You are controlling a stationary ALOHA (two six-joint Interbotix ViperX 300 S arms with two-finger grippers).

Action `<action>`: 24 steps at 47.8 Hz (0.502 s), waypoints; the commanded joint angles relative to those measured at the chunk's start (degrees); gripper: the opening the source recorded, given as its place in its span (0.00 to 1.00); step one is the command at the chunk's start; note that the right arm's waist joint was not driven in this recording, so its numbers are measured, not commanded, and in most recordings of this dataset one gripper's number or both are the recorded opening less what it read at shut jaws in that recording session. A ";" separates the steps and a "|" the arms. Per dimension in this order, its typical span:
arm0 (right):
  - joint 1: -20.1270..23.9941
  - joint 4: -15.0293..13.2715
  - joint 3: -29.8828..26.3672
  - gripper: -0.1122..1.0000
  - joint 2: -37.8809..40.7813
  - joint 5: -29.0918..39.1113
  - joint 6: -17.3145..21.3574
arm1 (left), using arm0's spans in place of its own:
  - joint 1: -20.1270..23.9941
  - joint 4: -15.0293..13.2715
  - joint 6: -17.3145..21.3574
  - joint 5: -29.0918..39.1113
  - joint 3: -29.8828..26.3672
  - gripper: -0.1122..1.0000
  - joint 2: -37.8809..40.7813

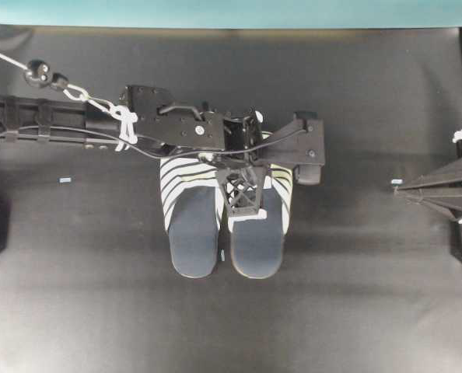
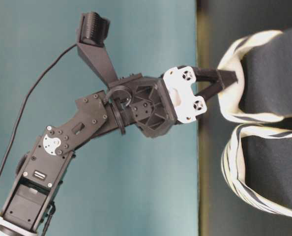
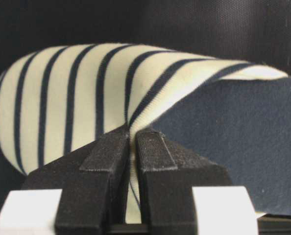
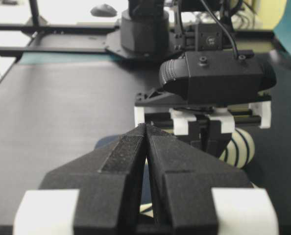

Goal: Arrange the slippers with the left arm.
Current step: 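Slide the right slipper leftward beside the left slipper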

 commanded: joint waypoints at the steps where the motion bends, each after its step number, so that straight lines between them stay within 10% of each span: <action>1: 0.00 0.18 -0.26 0.10 0.26 -0.62 0.09 | 0.35 0.00 0.18 -0.53 -0.09 0.11 -0.53; 15: 0.00 0.18 -0.18 0.10 0.26 -0.62 0.09 | 0.35 0.00 0.00 -0.44 -0.09 0.16 -0.53; 24: 0.00 0.18 -0.18 0.11 0.26 -0.62 0.09 | -0.18 0.09 0.00 0.62 0.00 0.62 -0.53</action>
